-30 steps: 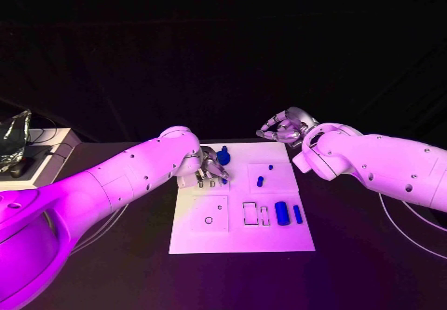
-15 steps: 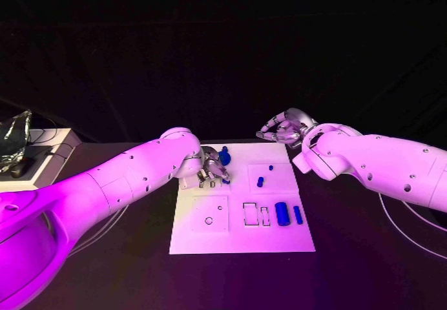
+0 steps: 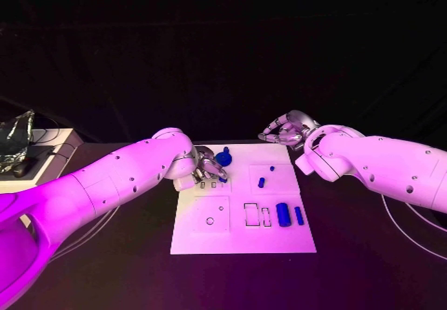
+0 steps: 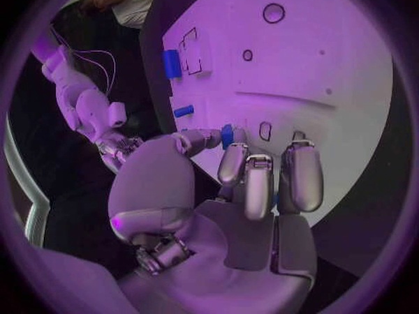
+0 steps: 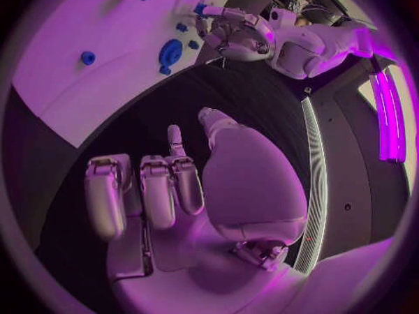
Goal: Assemble the parts on the task board
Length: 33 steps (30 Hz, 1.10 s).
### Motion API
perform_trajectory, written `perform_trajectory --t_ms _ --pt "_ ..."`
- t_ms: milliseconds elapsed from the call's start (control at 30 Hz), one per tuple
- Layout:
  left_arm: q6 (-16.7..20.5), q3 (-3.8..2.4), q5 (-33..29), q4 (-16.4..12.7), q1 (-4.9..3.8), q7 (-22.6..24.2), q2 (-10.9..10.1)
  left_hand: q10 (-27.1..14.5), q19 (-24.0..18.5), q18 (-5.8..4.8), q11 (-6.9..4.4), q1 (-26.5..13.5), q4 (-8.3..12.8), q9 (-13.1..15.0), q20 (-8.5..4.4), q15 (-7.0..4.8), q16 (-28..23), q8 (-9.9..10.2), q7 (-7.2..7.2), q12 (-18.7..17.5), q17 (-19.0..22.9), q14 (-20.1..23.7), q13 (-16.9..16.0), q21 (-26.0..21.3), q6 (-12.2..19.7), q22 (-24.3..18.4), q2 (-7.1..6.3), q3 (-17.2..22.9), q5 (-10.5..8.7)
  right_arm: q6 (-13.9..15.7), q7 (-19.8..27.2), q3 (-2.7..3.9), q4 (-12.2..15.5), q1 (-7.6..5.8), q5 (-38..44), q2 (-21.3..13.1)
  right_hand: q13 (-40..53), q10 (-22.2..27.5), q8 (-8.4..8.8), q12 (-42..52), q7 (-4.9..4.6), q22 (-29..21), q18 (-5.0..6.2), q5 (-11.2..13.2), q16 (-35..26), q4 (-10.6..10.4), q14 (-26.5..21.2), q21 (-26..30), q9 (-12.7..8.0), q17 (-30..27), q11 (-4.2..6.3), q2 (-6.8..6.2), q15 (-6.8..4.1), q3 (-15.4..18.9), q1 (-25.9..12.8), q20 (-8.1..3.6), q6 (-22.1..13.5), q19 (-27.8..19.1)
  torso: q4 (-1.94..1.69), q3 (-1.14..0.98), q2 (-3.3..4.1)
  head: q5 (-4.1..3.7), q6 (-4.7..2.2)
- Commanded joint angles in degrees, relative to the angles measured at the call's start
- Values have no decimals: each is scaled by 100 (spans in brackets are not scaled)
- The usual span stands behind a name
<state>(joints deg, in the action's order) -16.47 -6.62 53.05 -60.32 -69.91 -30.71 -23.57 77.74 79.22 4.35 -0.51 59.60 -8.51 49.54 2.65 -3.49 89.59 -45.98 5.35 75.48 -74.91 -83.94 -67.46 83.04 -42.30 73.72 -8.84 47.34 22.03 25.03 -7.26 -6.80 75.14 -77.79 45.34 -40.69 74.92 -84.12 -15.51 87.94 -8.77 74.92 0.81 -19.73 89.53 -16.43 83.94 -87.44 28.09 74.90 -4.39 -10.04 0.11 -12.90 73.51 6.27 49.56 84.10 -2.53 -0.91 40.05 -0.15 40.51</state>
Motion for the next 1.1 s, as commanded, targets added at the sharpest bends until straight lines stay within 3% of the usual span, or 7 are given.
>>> perform_trajectory --t_ms 33,133,200,333,367,700,1100 --pt "-60 -4 -234 -163 -6 -109 -95 27 15 -76 -21 -82 826 295 -23 -43 32 -151 -175 -26 -1488 -599 24 37 -241 16 18 767 86 -98 15 0 -5 5 67 -14 1301 -360 -23 -24 -1 1298 -3 37 -26 -9 553 36 8 1289 27 -12 -15 37 -63 -39 -30 441 -27 -9 -29 5 22" --pt "-138 -2 -174 -314 -5 -152 -236 100 18 -76 -61 -198 848 343 -43 -76 37 -178 -225 12 -1500 -603 -35 41 -376 23 13 756 262 -91 25 -1 -13 7 71 -29 1300 -358 -25 -26 0 1294 -2 37 -27 -9 552 42 10 1286 27 -11 -15 38 -64 -39 -30 439 -32 -14 -34 1 36" --pt "-143 0 -100 -383 -3 -163 -312 141 53 -85 -102 -286 880 405 -79 -113 34 -201 -267 8 -1493 -601 -30 63 -454 73 -6 727 629 -87 30 -1 -21 7 74 -36 1300 -358 -25 -26 0 1294 -2 37 -27 -9 552 42 10 1286 27 -11 -15 38 -64 -39 -30 439 -33 -16 -38 -3 42" --pt "-18 19 85 -483 1 -142 -424 170 77 -92 -133 -330 914 458 -108 -141 38 -214 -299 6 -1502 -603 -29 79 -517 107 1 702 819 -98 25 -1 -40 8 89 -49 1295 -353 -27 -31 0 1288 0 35 -27 -9 552 50 12 1285 27 -11 -15 38 -65 -39 -32 434 -34 -16 -38 -14 59" --pt "42 35 144 -509 2 -132 -447 186 98 -98 -149 -338 951 487 -125 -157 41 -212 -314 11 -1509 -606 -39 93 -549 137 -4 706 949 -103 21 -1 -44 8 96 -51 1295 -352 -27 -31 0 1288 0 35 -27 -9 552 50 12 1285 27 -11 -15 38 -65 -39 -32 434 -35 -15 -35 -14 63" --pt "421 153 534 -611 6 -134 -520 239 131 -109 -167 -367 975 521 -142 -171 41 -213 -336 48 -1509 -606 -86 114 -614 186 -31 670 1017 -150 6 -1 -63 9 152 -44 1289 -346 -31 -37 0 1282 2 27 -29 -7 551 58 15 1279 27 -13 -15 40 -65 -39 -36 430 -32 -9 -24 14 87" --pt "669 277 707 -469 76 -116 -402 290 139 -112 -196 -410 913 560 -153 -191 41 -203 -374 69 -1509 -606 -113 116 -711 200 22 529 961 -164 -1 -1 -33 9 154 -46 1289 -346 -47 -37 1 1274 6 -15 -31 -2 549 72 28 1275 28 -17 -16 43 -65 -39 -47 424 -20 -8 -18 26 111"
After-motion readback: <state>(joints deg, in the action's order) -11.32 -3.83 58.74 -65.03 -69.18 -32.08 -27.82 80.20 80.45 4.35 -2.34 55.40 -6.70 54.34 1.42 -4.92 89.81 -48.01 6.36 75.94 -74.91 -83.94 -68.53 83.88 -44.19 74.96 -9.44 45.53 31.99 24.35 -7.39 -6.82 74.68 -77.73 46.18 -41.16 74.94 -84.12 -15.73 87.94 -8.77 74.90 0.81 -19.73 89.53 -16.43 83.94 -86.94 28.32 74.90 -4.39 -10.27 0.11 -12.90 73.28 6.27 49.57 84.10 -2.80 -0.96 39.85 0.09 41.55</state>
